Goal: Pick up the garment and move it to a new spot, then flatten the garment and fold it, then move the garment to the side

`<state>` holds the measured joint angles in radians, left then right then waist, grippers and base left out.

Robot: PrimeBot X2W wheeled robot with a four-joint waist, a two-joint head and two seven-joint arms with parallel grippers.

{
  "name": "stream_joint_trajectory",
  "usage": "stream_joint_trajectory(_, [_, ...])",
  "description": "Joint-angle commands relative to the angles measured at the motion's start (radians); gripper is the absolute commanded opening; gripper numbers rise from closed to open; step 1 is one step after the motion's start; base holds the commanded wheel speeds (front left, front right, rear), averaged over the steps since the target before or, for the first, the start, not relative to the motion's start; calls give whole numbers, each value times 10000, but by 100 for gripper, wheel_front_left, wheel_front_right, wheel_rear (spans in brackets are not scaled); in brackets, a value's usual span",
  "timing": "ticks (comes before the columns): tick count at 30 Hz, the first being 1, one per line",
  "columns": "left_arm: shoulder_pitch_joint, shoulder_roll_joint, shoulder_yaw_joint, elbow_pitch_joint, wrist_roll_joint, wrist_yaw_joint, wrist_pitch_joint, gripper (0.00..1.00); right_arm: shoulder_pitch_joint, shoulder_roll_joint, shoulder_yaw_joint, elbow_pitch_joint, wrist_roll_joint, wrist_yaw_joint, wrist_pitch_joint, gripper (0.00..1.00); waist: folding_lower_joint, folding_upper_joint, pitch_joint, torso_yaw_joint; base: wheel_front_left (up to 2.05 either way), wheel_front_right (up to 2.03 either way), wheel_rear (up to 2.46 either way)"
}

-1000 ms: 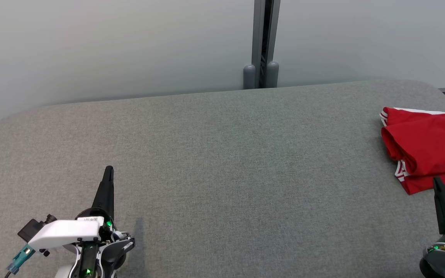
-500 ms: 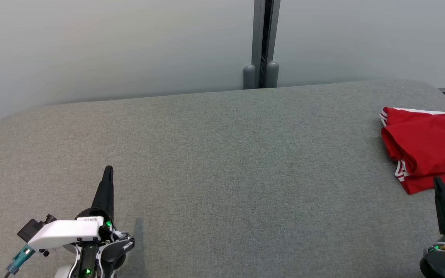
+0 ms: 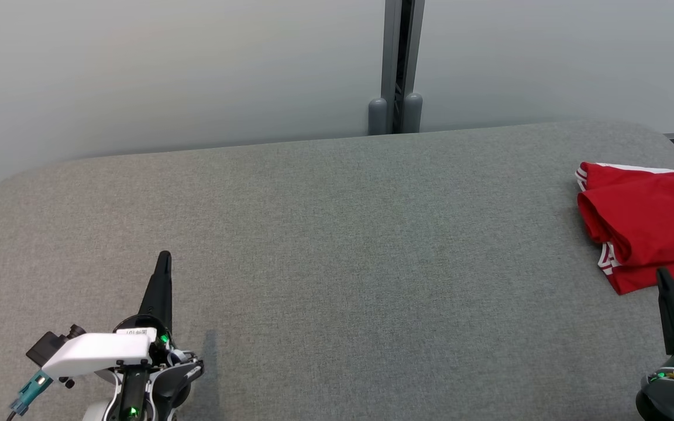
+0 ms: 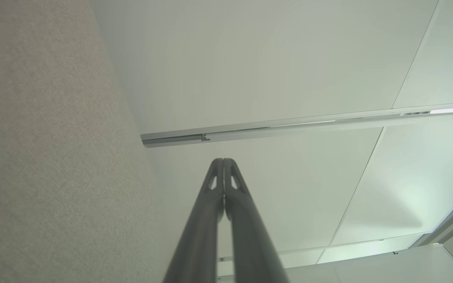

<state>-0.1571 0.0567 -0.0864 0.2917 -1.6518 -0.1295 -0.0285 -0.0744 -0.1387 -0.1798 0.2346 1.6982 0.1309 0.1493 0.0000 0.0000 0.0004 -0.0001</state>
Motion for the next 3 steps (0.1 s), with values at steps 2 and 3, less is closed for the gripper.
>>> stream_joint_trajectory(2, [-134,51,41,-19,70,-30,10,0,-90,-21,-33,8,-2,-3,52,0,0,0,0,0,0,0,0])
stream_joint_trajectory(3, [-133,50,44,-19,72,-30,12,0,-91,-19,-37,9,-5,-2,55,0,0,0,0,0,0,0,0])
